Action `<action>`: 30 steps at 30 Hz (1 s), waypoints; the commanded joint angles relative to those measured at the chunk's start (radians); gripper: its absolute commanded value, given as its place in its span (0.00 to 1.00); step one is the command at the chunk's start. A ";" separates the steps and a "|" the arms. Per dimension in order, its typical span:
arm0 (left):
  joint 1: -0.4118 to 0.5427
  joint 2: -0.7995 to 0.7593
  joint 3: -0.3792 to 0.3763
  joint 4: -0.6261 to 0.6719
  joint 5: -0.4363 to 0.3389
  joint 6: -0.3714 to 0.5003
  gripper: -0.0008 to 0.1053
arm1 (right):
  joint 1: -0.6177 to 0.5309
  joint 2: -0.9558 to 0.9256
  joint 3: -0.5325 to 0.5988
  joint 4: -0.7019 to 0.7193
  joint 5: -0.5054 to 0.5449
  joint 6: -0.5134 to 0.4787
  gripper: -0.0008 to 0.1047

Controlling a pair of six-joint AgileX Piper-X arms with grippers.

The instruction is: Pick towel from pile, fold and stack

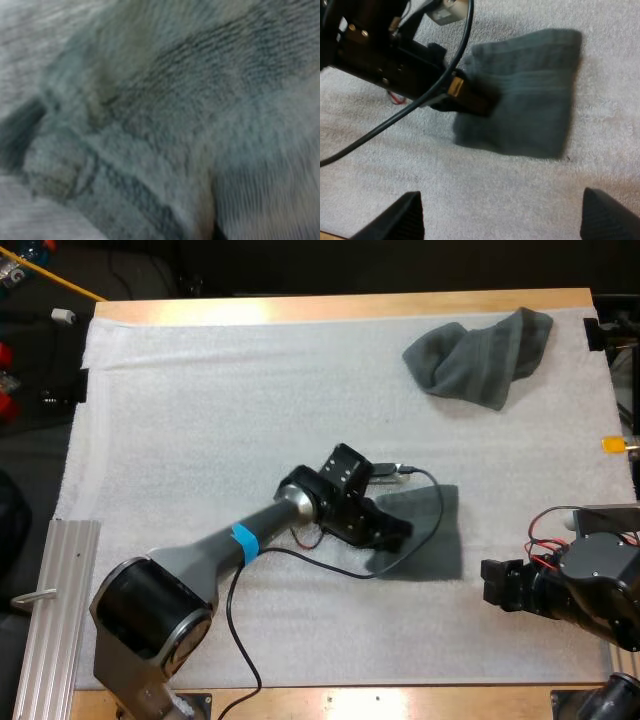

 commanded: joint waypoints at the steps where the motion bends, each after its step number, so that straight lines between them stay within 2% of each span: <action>1: 0.030 -0.002 -0.013 0.090 -0.074 0.068 0.01 | 0.000 -0.002 -0.005 0.003 0.013 -0.012 0.60; 5: 0.135 -0.020 -0.041 0.258 -0.243 0.246 0.01 | 0.000 -0.002 -0.005 0.003 0.013 -0.012 0.60; 17: 0.548 -0.180 -0.040 0.445 -0.625 0.513 0.01 | 0.000 -0.002 -0.005 0.003 0.013 -0.012 0.60; 23: 0.674 -0.180 -0.040 0.490 -0.687 0.560 0.01 | 0.000 -0.002 -0.005 0.003 0.013 -0.012 0.60; 30: 0.736 -0.180 -0.040 0.493 -0.696 0.560 0.01 | 0.000 -0.002 -0.005 0.003 0.013 -0.012 0.60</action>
